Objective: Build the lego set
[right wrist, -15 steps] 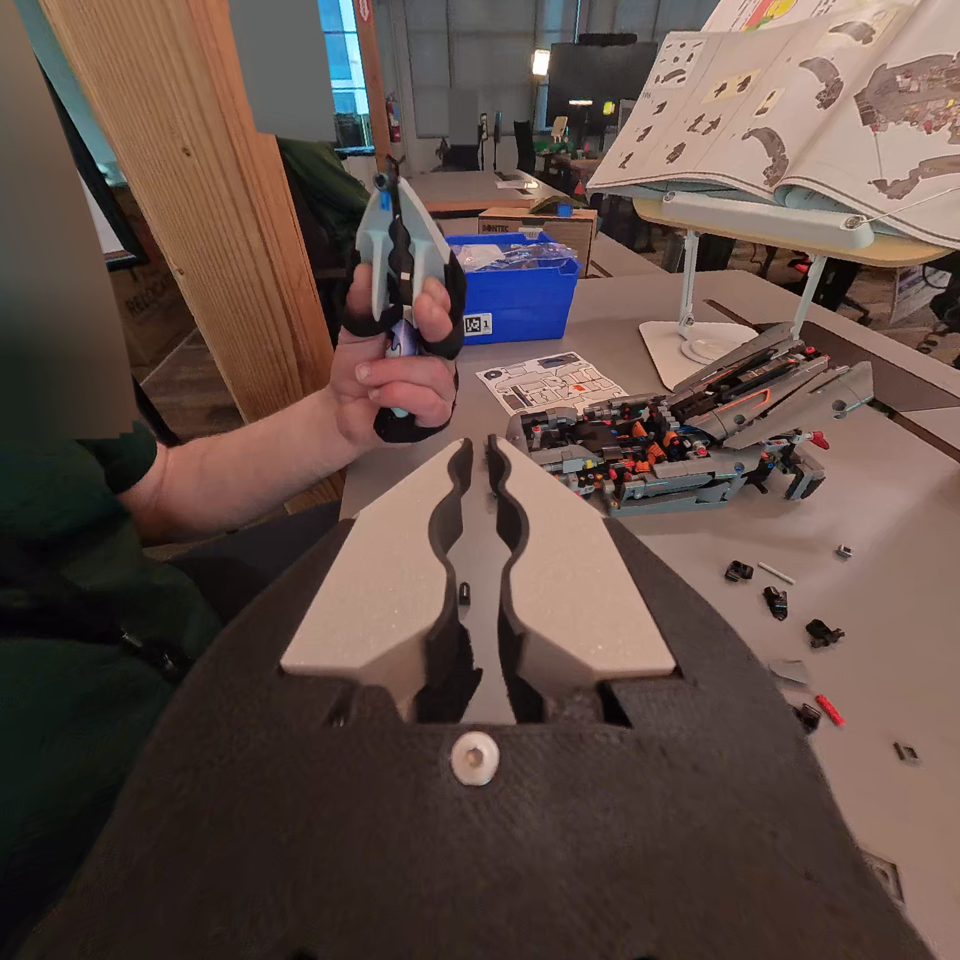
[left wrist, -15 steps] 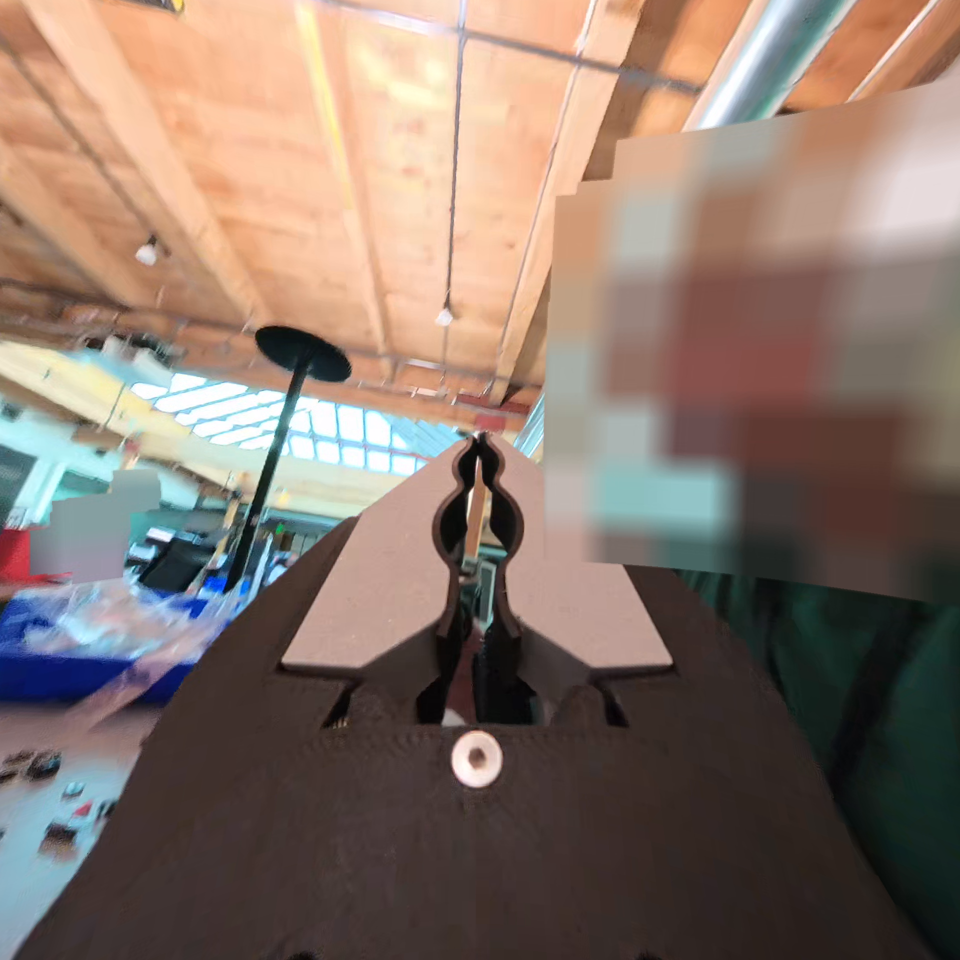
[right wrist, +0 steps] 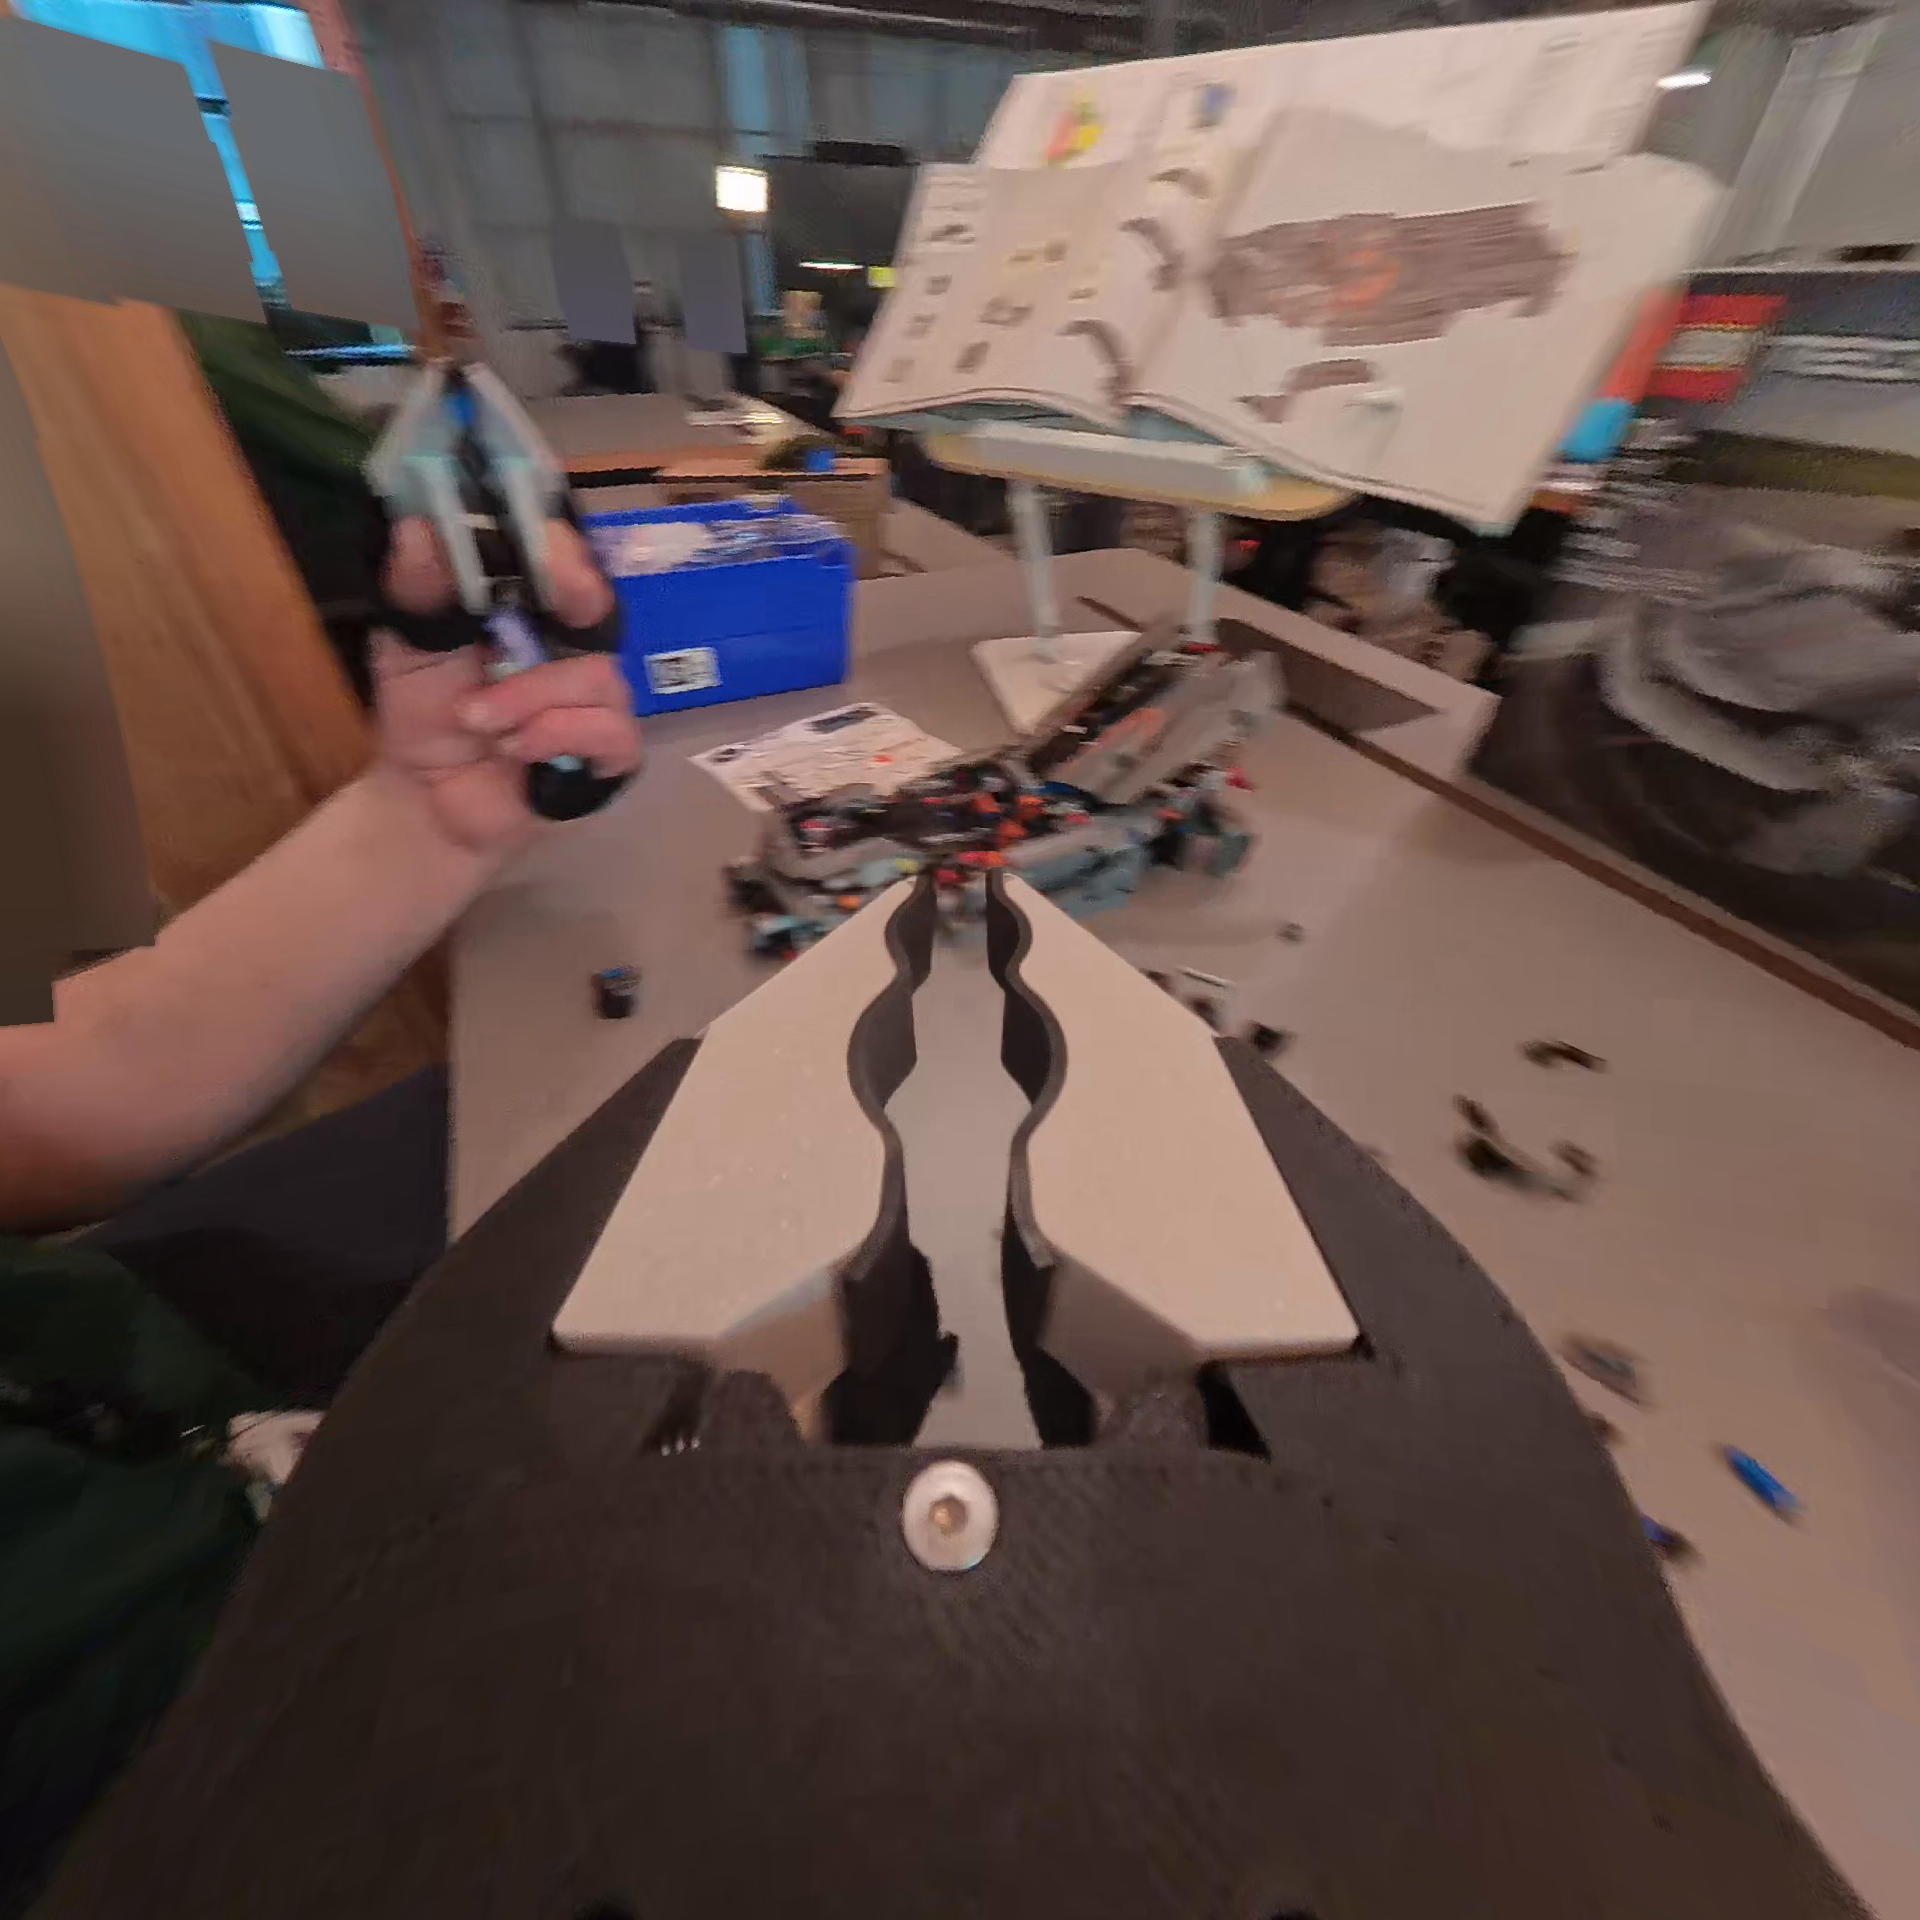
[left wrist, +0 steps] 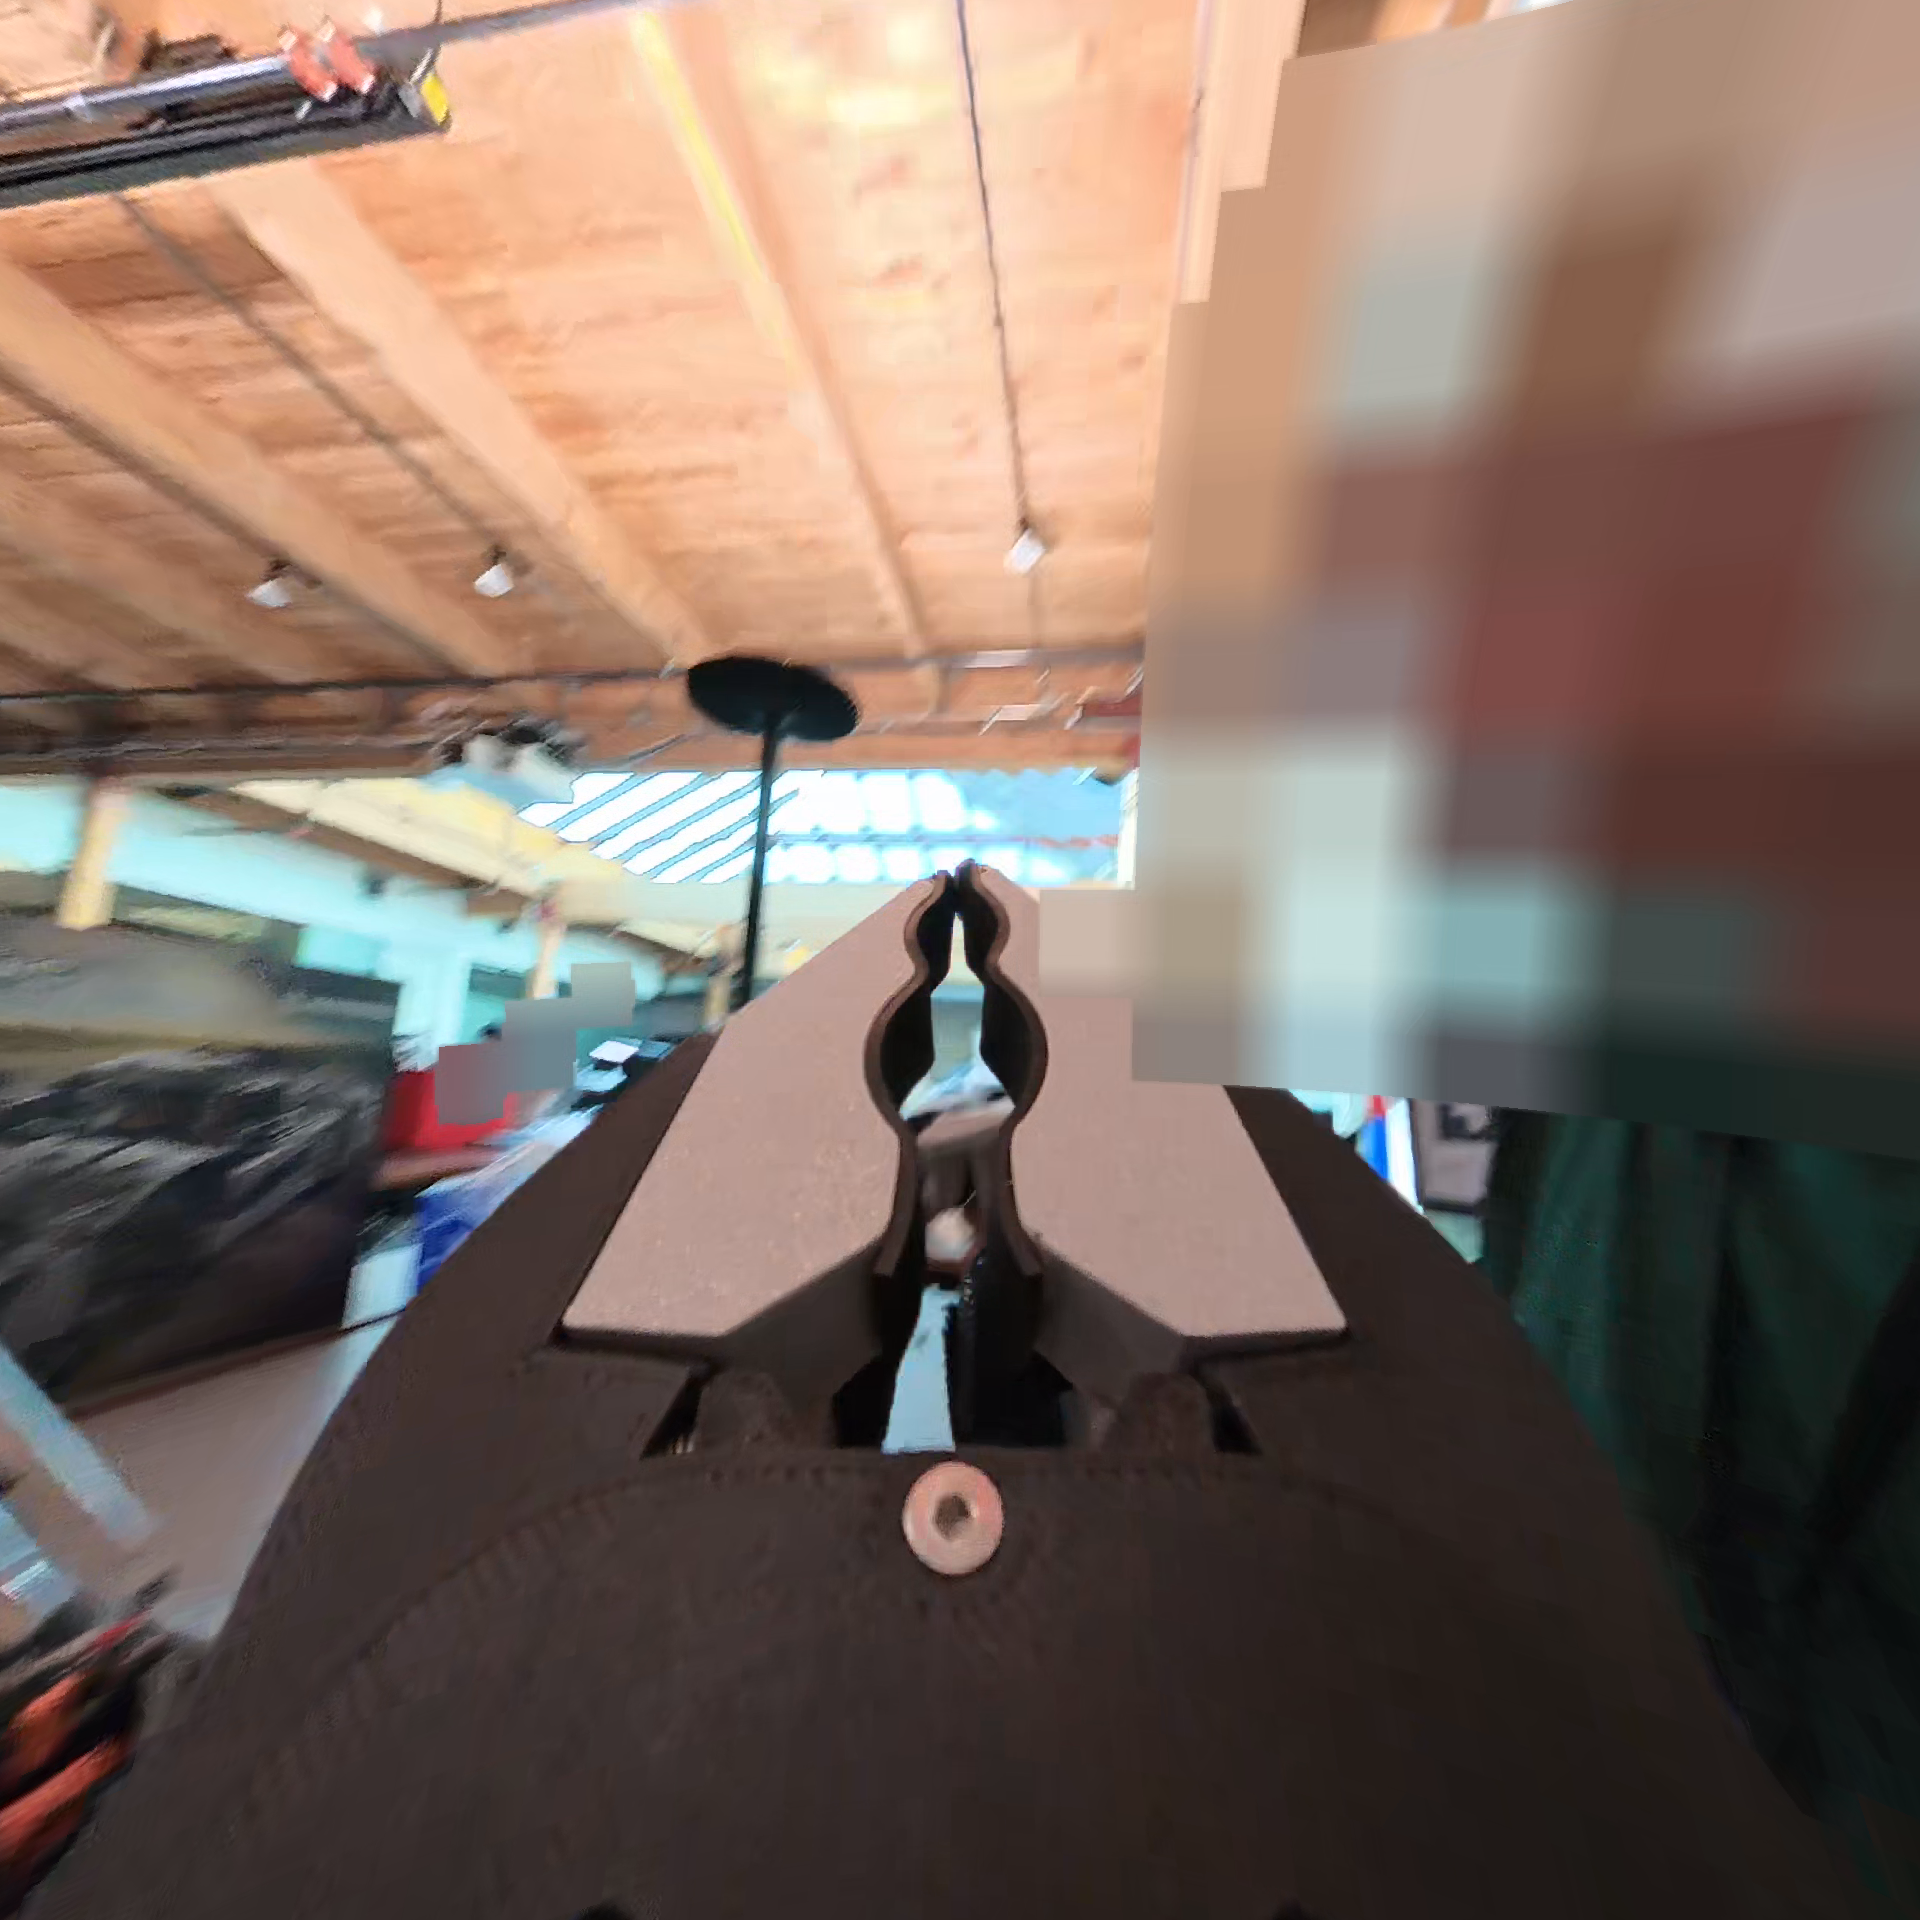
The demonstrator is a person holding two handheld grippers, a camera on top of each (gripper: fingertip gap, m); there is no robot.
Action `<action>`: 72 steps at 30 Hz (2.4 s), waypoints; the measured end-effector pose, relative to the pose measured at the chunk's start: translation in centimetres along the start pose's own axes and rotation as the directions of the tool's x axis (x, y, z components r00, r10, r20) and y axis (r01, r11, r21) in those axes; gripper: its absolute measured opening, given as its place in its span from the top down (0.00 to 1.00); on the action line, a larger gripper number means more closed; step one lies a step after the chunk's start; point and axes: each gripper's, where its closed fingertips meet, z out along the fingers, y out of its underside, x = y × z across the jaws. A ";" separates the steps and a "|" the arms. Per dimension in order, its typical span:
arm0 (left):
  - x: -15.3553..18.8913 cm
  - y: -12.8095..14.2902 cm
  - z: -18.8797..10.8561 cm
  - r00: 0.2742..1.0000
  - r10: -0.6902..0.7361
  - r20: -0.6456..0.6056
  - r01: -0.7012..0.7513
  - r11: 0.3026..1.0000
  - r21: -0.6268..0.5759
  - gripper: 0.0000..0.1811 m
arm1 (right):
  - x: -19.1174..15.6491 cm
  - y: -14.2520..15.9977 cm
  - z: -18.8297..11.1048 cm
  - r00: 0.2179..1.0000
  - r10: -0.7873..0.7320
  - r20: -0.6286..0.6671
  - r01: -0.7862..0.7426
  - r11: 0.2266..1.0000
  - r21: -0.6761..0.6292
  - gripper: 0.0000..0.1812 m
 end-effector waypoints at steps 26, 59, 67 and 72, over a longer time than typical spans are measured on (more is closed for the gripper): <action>-3.1 2.0 -2.6 0.972 0.166 0.167 -0.129 0.968 -0.213 1.00 | 19.4 15.1 -6.6 0.893 -0.036 -0.448 -0.326 0.634 -0.701 0.95; -2.9 3.3 -1.6 0.988 0.065 0.138 -0.036 0.978 -0.204 1.00 | 8.0 5.5 1.9 0.975 -0.144 -0.168 0.044 0.869 -0.493 0.99; -3.1 4.9 -0.4 0.990 -0.040 0.135 0.066 0.979 -0.194 1.00 | -6.2 -1.5 12.1 0.869 -0.477 0.131 0.494 0.828 -0.265 0.99; -3.5 6.0 0.0 0.986 -0.046 0.158 0.080 0.973 -0.218 1.00 | -7.3 -2.7 13.1 0.855 -0.500 0.139 0.518 0.835 -0.185 0.99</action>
